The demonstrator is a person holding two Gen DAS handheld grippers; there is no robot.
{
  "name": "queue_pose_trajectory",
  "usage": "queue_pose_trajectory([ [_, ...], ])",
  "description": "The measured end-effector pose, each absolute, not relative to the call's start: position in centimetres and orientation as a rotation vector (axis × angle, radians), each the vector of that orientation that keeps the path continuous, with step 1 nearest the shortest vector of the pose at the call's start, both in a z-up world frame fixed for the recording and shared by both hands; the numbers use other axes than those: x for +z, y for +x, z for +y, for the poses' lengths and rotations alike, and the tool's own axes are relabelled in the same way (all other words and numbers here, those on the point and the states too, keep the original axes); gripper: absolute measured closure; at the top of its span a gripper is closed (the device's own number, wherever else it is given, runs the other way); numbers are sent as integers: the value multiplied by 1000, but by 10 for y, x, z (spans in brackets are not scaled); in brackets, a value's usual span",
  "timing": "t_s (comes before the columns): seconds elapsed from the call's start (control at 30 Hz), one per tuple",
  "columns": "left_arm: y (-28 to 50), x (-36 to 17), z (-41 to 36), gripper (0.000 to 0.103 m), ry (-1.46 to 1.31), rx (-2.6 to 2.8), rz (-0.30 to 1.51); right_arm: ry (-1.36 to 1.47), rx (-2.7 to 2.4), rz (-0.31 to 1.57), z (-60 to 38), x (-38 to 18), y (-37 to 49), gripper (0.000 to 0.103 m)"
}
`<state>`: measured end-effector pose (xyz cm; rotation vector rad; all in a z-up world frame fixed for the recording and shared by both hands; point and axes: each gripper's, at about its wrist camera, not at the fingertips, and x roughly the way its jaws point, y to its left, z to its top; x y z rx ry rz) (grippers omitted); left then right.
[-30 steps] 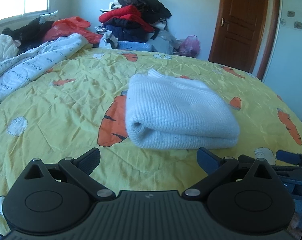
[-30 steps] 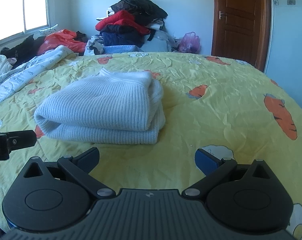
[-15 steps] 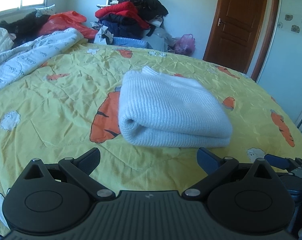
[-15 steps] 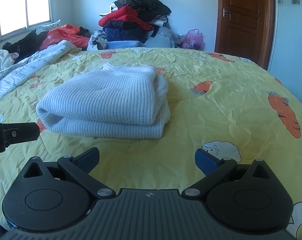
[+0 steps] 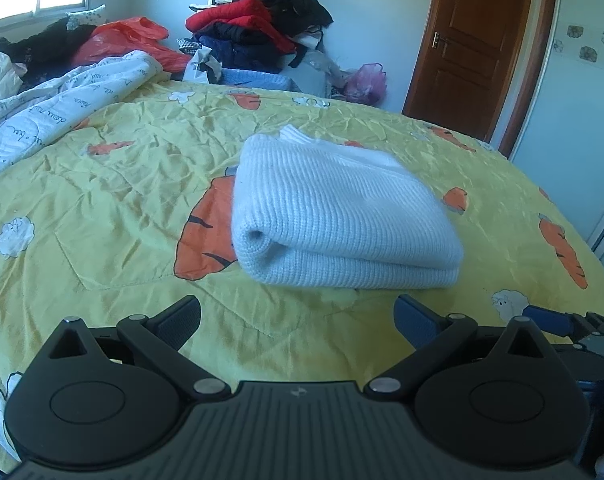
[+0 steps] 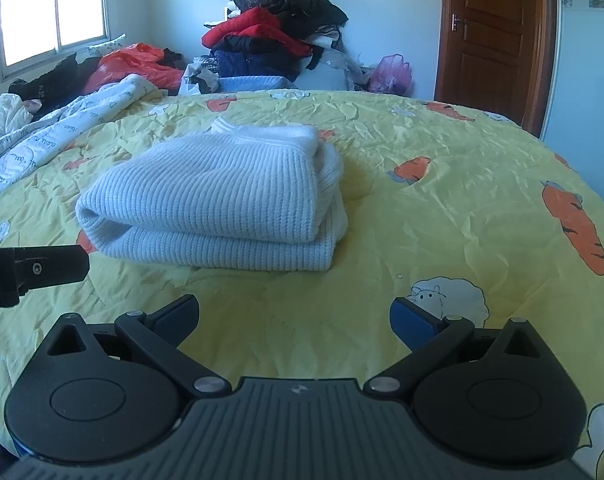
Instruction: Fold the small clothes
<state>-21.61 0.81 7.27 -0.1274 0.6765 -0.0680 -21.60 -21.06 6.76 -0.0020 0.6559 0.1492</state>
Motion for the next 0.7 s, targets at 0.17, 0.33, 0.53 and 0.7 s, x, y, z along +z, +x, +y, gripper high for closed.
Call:
queue_pose_trajectory([
  [0.17,-222,73,10,0,-123,-23,655,1,150,661,-210,67,-216,0],
  [0.33,-226,74,14,0,-127,7,639,8,149,671,-210,64,-216,0],
  [0.53,-230,77,7,0,-69,0,616,5,152,673,-209,64,-216,0],
  [0.7,-223,73,1,0,-28,-1,684,8,153,672,-209,64,-217,0],
])
